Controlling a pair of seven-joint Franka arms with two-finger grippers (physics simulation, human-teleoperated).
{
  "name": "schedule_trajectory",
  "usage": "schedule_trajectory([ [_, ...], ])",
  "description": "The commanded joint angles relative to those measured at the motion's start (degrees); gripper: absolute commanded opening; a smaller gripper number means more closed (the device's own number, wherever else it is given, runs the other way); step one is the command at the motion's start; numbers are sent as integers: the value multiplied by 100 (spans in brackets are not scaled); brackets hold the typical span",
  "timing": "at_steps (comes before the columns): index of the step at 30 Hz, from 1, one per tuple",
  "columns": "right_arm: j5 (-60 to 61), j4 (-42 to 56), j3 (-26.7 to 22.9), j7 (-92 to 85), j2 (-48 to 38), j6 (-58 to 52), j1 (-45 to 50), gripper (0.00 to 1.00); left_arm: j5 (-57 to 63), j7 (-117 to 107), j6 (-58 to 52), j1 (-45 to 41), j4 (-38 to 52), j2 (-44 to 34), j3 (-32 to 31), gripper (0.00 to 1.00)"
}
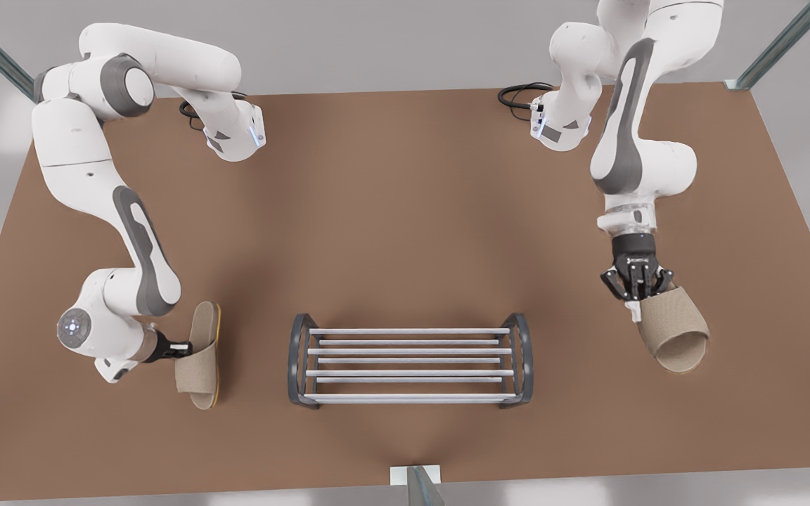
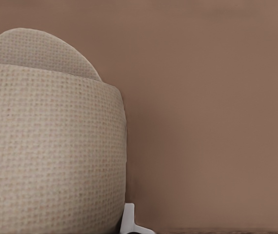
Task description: Place the right shoe on the shoe rack with the right arm, and place the left shoe on the shoe rack with the left arm
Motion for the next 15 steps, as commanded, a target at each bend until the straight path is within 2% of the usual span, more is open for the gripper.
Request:
schedule_trajectory([
  [1, 12, 379, 57, 227, -235, -1659, 78, 21, -21, -7174, 1796, -647, 308, -330, -31, 21],
  [4, 12, 405, 242, 174, -1210, -2537, 87, 21, -548, -7104, 1920, -1560, 1107, -58, -22, 21],
  [7, 214, 405, 962, 639, -2063, -2811, 52, 21, -1137, -6990, 1797, -2097, 2189, 1102, -22, 21],
  [9, 179, 633, 1525, 1413, -2222, -2855, 87, 21, -1646, -6674, 1542, -2220, 2461, 1717, -22, 21],
  [11, 144, 826, 1903, 2178, -2213, -2855, 306, 21, -1972, -6620, 1261, -2229, 2549, 2008, -93, 21],
  [15, -330, 1126, 1833, 4050, -2020, -2714, 1510, 21, -2078, -6620, 1032, -2106, 2813, 2667, -93, 21],
])
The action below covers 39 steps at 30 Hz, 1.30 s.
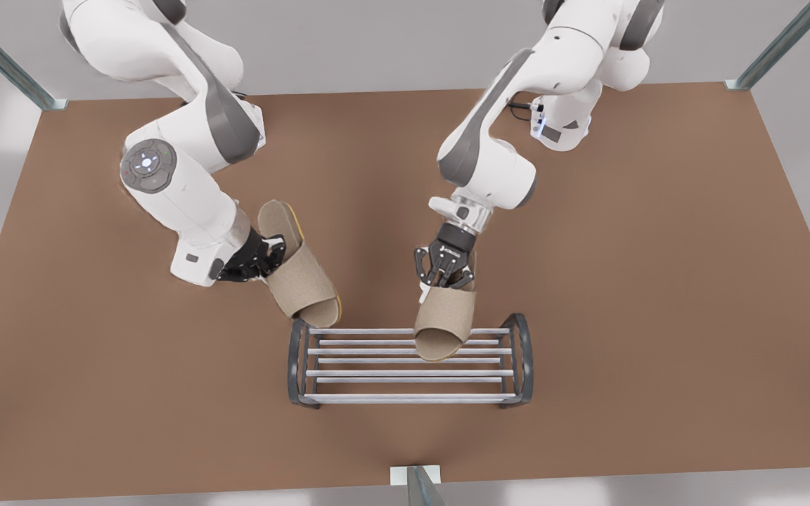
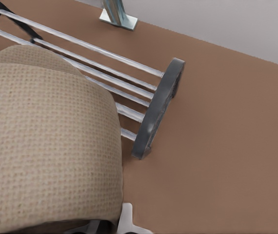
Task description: Place the right shoe on the shoe rack with the right arm, and place the left shoe on the shoe rack with the left arm
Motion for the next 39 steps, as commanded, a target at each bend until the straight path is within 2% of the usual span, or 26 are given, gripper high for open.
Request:
schedule_trajectory([
  [1, -443, 141, 0, 3311, 194, -99, 361, 21, -338, -6620, -205, 83, 98, 234, 5, 21],
  [2, -505, 255, 0, 3672, 335, -99, 520, 21, -374, -6620, -310, 118, 99, 331, 5, 21],
  [3, -602, 352, -333, 3883, 405, -99, 888, 21, -383, -6620, -337, 196, 99, 401, 5, 21],
  [4, -584, 554, -957, 4024, 493, -99, 1451, 21, -383, -6620, -337, 337, 99, 489, 5, 21],
  [6, -593, 791, -1222, 4647, 704, -99, 1768, 21, -374, -6629, -346, 425, 99, 621, 5, 21],
  [10, -602, 1213, -1916, 4798, 994, -108, 2330, 21, -383, -6629, -451, 425, 99, 876, 5, 21],
  [13, -611, 1609, -2118, 4807, 1337, -46, 2586, 21, -374, -6647, -460, 426, 99, 999, 5, 21],
  [17, -619, 1609, -2163, 4833, 1425, 77, 2849, 21, -348, -6682, -495, 434, 99, 1069, 5, 21],
  [18, -619, 1609, -2171, 5035, 1477, 77, 2902, 21, -339, -6656, -495, 443, 99, 1069, 5, 24],
  [19, -751, 1600, -2198, 5053, 1530, 226, 2972, 21, -330, -6620, -495, 443, 99, 1069, 5, 87],
  [20, -760, 1626, -2321, 5044, 1601, 349, 3051, 21, -321, -6612, -495, 443, 99, 1069, 5, 100],
  [28, -760, 1609, -2330, 5053, 1891, 1078, 3148, 21, -321, -6612, -486, 487, 81, 1043, 14, 100],
  [39, -760, 1521, -2330, 5009, 2224, 1211, 3201, 21, -312, -6612, -451, 329, -270, 718, 93, 100],
])
